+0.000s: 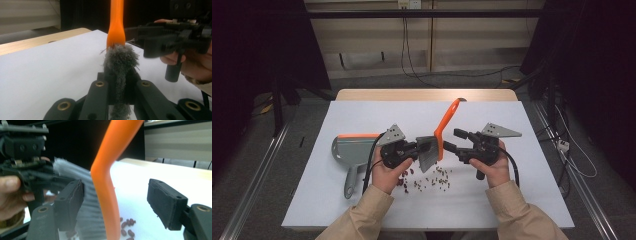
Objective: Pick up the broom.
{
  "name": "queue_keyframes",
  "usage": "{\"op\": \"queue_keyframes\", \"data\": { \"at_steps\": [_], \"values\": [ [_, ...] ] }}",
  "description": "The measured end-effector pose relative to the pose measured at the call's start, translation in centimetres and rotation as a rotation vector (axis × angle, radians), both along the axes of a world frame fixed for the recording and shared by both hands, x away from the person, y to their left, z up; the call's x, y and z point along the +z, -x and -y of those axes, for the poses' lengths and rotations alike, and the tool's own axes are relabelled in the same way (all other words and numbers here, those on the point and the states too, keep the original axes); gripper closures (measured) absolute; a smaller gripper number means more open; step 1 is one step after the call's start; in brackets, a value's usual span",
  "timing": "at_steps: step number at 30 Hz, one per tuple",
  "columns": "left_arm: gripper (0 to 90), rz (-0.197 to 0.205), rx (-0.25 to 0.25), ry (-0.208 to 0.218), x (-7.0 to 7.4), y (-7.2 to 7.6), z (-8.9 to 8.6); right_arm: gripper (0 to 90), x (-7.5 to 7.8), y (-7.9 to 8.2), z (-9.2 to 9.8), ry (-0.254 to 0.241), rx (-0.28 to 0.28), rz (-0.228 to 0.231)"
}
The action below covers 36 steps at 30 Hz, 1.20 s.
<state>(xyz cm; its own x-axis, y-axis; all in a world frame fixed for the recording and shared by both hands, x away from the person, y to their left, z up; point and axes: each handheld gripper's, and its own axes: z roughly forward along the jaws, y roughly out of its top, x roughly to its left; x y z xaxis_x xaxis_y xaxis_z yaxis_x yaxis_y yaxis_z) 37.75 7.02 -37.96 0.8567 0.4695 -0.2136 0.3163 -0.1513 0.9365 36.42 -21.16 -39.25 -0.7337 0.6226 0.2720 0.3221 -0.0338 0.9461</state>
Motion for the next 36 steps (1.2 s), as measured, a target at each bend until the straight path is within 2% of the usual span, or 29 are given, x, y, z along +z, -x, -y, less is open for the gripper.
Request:
{"op": "queue_keyframes", "data": {
  "at_steps": [5,11,23,27,29,36],
  "values": [
    [85.3,0.005,0.006,0.012,0.5,0.0,-0.3,27.6,-0.8,-0.3,-0.2,0.021,0.009,-0.022],
    [85.3,0.002,0.009,0.024,0.5,-0.1,-0.3,27.5,-1.1,-0.3,-0.5,0.027,0.029,-0.033],
    [85.3,-0.008,-0.019,0.044,0.6,-0.1,0.2,27.3,-2.2,-0.7,-1.9,0.07,0.075,-0.052],
    [85.3,-0.015,-0.037,0.069,0.7,0.0,0.4,27.3,-2.4,-0.8,-2.1,0.047,0.121,-0.052],
    [85.3,-0.016,-0.047,0.073,0.8,0.1,0.5,27.3,-2.4,-0.8,-2.2,0.051,0.122,-0.046],
    [85.3,-0.021,-0.072,0.104,0.7,0.2,0.9,27.3,-2.4,-0.9,-2.0,-0.004,0.155,-0.055]
  ]
}}
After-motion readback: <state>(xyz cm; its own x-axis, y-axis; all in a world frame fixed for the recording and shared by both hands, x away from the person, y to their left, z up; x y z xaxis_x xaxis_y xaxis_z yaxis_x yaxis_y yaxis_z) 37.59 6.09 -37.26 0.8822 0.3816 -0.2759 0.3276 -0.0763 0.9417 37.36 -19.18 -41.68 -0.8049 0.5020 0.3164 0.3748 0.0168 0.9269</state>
